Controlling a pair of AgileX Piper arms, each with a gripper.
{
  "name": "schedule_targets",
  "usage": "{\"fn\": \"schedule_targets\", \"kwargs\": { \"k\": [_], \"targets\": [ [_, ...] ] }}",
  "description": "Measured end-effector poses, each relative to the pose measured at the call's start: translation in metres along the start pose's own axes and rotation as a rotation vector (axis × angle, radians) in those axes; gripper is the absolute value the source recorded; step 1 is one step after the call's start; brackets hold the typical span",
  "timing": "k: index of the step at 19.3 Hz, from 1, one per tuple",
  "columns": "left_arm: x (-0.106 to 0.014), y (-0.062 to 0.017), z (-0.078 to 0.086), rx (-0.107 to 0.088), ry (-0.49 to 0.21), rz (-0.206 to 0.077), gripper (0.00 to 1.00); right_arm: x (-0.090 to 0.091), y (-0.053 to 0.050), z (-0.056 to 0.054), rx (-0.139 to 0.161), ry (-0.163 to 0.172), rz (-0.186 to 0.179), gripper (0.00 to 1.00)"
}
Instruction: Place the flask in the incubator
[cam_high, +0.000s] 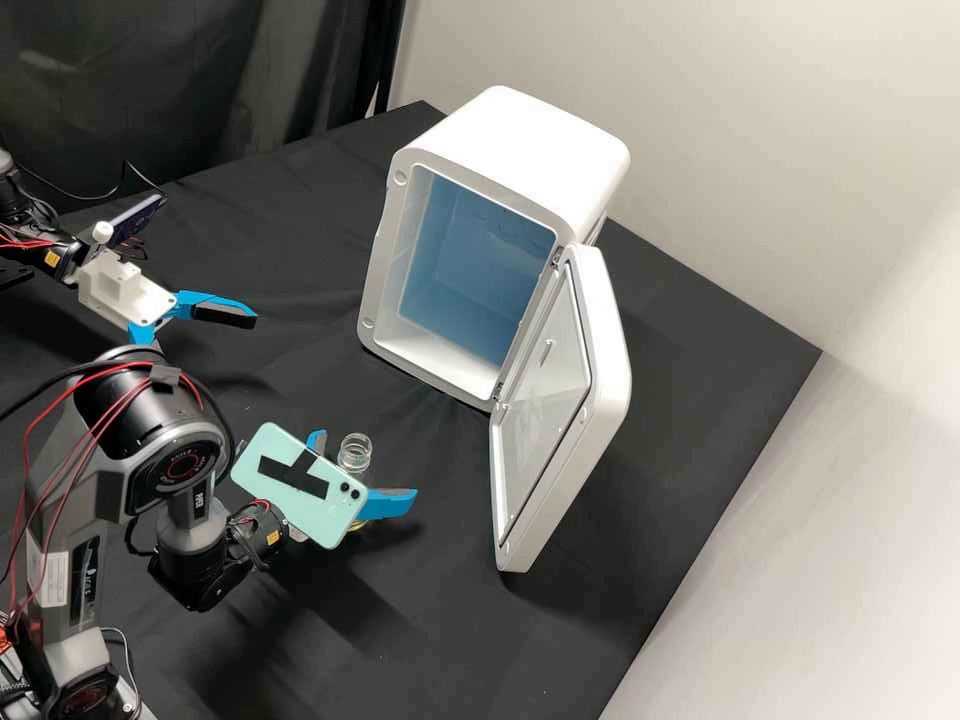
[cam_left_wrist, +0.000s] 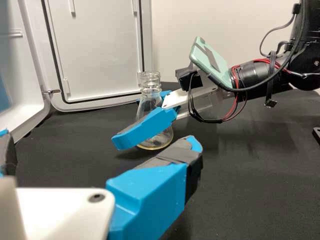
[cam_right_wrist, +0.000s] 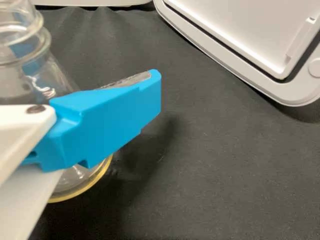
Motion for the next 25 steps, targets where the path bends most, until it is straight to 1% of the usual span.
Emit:
{"fn": "schedule_targets", "kwargs": {
  "k": [2, 9, 25],
  "targets": [
    [0.0, 0.0, 0.0, 0.0, 0.0, 0.0, 1.0, -0.0008, -0.002, -0.0011, -0.002, 0.004, -0.009, 1.0],
    [0.0, 0.0, 0.0, 0.0, 0.0, 0.0, 1.0, -0.0079, -0.0083, 0.0002, 0.002, -0.006, -0.038, 1.0],
    [0.0, 0.0, 0.0, 0.0, 0.0, 0.0, 1.0, -0.0084, -0.0073, 0.001, -0.001, 0.0, -0.04, 1.0]
  ]
}}
